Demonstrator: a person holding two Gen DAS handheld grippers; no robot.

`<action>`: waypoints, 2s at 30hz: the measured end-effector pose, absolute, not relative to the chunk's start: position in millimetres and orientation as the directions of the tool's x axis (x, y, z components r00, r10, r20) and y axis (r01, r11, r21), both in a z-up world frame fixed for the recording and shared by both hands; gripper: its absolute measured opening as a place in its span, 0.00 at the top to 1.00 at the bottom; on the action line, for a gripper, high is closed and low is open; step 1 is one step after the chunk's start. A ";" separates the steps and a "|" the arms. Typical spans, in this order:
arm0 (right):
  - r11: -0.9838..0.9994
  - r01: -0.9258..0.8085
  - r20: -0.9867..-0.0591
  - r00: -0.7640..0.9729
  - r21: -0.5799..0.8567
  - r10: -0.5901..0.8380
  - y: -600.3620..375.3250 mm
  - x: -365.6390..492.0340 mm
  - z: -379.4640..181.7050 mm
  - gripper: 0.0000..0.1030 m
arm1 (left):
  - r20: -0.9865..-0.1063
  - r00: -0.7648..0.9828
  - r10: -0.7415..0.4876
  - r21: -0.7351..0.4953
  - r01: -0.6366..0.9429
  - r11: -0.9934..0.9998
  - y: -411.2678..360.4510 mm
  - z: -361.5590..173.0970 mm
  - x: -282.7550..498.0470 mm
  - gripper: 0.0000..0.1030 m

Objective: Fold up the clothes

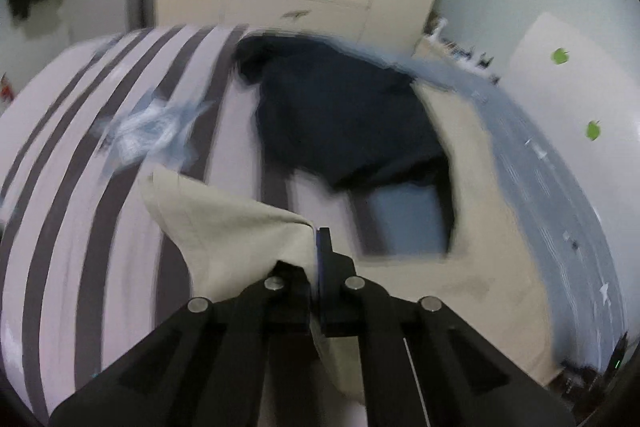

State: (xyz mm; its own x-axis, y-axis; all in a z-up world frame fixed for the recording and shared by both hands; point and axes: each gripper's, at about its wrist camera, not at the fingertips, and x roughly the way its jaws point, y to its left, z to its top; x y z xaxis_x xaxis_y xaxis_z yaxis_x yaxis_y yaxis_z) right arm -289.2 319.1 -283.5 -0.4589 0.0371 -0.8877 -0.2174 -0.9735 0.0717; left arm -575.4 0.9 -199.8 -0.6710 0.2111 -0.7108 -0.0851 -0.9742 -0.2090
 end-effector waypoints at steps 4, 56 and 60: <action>-0.967 -0.230 -0.894 -0.448 0.115 0.001 329.2 -286.5 -279.7 0.52 | -0.673 -0.687 0.273 -0.197 -0.189 -0.962 73.7 -160.9 -636.1 0.99; -0.984 -0.061 -0.872 -0.474 0.168 -0.120 318.5 -394.1 -275.3 0.49 | -0.844 -0.319 0.432 -0.404 -0.155 -0.902 56.4 -282.9 -347.3 0.91; -0.983 -0.068 -0.872 -0.474 0.173 -0.121 308.9 -400.4 -277.6 0.48 | -0.836 -0.363 0.411 -0.404 -0.100 -0.909 26.4 -263.4 -333.2 0.94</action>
State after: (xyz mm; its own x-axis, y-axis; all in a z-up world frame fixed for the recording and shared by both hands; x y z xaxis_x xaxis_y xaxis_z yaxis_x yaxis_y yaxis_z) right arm -400.4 308.9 -277.6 -0.4741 -0.1208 -0.8721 -0.0675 -0.9826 0.1729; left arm -333.2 26.4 -263.4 -0.3628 0.4112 -0.8362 -0.1001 -0.9094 -0.4037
